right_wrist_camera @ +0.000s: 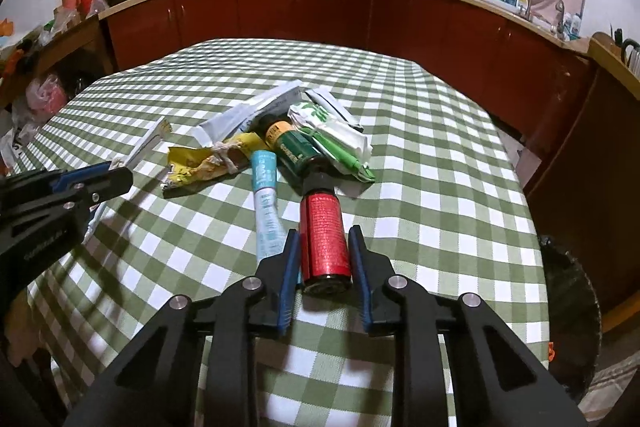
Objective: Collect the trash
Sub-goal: 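Carry the white tube and red spray can over the bin and open both tools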
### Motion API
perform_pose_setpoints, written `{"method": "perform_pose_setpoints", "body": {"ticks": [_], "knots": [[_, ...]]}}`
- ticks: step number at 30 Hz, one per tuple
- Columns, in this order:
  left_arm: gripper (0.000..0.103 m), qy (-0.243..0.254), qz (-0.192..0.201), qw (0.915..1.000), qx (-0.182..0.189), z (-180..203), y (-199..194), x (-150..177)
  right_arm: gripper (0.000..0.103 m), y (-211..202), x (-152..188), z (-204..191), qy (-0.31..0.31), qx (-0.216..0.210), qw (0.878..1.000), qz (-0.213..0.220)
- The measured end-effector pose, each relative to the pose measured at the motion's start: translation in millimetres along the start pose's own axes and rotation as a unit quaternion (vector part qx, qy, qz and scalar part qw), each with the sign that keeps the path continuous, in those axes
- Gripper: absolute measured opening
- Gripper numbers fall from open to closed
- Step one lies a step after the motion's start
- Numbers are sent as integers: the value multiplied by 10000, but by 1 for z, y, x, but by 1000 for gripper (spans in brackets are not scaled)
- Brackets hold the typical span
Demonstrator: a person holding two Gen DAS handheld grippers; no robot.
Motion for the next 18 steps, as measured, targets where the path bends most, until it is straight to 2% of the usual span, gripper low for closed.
{"method": "perform_pose_setpoints", "body": {"ticks": [9, 18], "knots": [[17, 94, 144, 9998, 87, 21, -16, -3, 25, -24, -1, 22, 132, 239, 9991, 336], [17, 363, 237, 9981, 446, 85, -22, -9, 25, -51, 5, 76, 485, 767, 9940, 614]]}}
Point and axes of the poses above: each gripper's, at about its wrist camera, not at the fingertips, and y roughly the way its jaws point, z to its right, x to its underside, the point moved 7 cm from there along y, roughly the way its jaws point, and after that the axes turned 1 degree about z, right-handed, at the moved point
